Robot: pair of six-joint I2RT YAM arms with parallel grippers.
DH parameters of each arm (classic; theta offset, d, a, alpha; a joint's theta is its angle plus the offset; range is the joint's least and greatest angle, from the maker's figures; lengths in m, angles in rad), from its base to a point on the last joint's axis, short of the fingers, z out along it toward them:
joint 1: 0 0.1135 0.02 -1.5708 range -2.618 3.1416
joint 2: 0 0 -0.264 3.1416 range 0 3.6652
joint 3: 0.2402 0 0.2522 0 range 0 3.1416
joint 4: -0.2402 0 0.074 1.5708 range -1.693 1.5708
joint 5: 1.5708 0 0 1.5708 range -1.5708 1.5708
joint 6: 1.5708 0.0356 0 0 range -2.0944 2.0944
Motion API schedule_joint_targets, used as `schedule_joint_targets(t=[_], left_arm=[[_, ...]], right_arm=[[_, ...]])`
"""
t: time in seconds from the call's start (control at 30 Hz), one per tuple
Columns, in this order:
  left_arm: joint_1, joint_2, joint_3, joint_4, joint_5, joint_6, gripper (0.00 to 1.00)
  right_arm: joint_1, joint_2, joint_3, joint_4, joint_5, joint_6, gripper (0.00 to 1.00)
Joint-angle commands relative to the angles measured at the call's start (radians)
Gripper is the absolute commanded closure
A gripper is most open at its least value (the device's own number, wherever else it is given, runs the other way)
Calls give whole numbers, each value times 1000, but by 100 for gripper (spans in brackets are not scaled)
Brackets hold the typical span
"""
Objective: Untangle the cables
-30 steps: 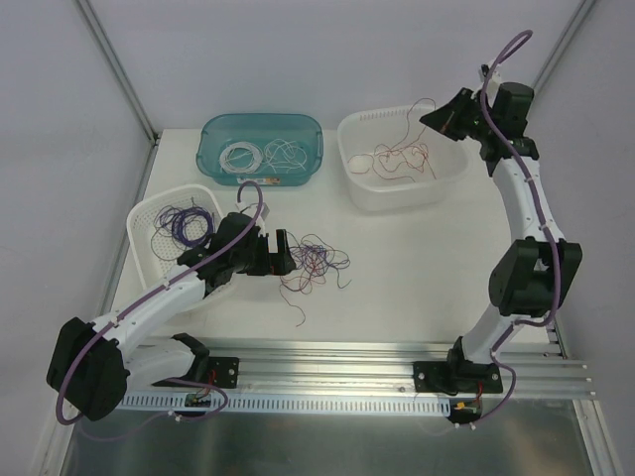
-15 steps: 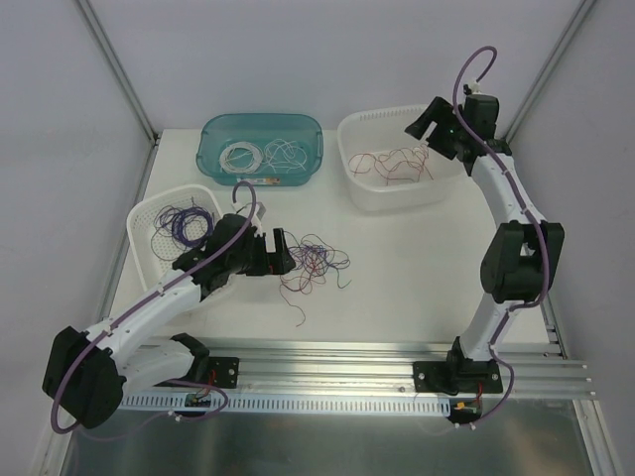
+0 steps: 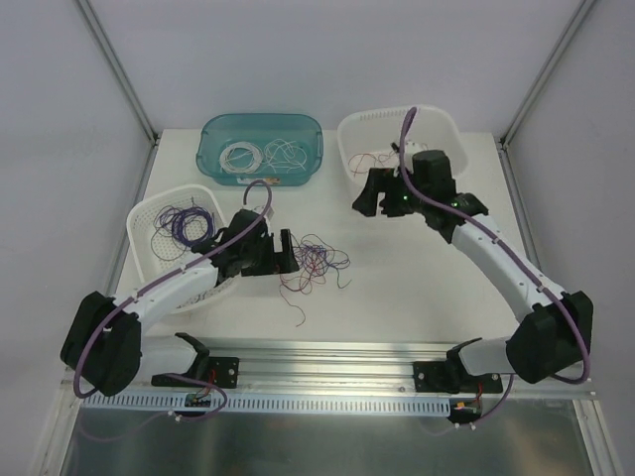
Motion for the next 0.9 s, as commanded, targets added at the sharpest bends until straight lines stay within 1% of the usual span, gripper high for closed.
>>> schedule_joint_targets(t=[0.0,0.03,0.1,0.13,0.2,0.23,0.27,0.33,0.37,0.4,0.43,0.47,0.53,0.6,0.67,0.7,0.77,0.8,0.87], left_arm=[[5,43,45,-2,15,-80,7],[5,55,39,-4,9,-94,8],[3,84,36,-5,-16,-129,13],[2,94,38,-4,-26,-140,20],[0,123,50,-4,-71,-155,25],[-3,146,56,-4,-88,-158,31],[-5,157,64,-2,-100,-160,33],[-6,184,94,-4,-128,-158,39],[-6,213,104,-4,-134,-158,44],[-8,224,119,-4,-144,-158,47],[-6,248,125,-2,-148,-158,49],[-8,259,130,-4,-154,-158,55],[-12,279,139,-4,-163,-158,61],[-20,289,140,-4,-165,-158,70],[-26,296,137,-4,-163,-160,77],[-31,295,131,-5,-163,-161,85],[-35,282,124,-4,-161,-163,93],[-37,275,116,-5,-160,-160,99],[-41,238,107,-4,-160,-148,100]], right_arm=[[71,-19,-134,-5,29,28,14],[85,-25,-186,7,21,66,14],[130,-29,-224,32,21,80,14],[146,-29,-233,35,30,81,14],[182,-18,-254,47,46,80,15],[192,-12,-260,52,50,86,14],[202,-6,-268,56,65,89,14],[208,2,-274,76,65,98,14],[212,11,-276,84,62,104,14],[216,16,-276,98,62,107,14],[219,22,-274,101,62,109,15],[222,28,-273,106,65,109,14],[223,45,-261,118,65,111,14],[225,77,-236,125,61,112,14],[226,111,-212,132,44,112,14],[228,150,-187,135,39,111,14],[239,192,-167,150,38,106,14],[243,212,-153,152,41,103,14],[254,281,-112,153,45,92,14]])
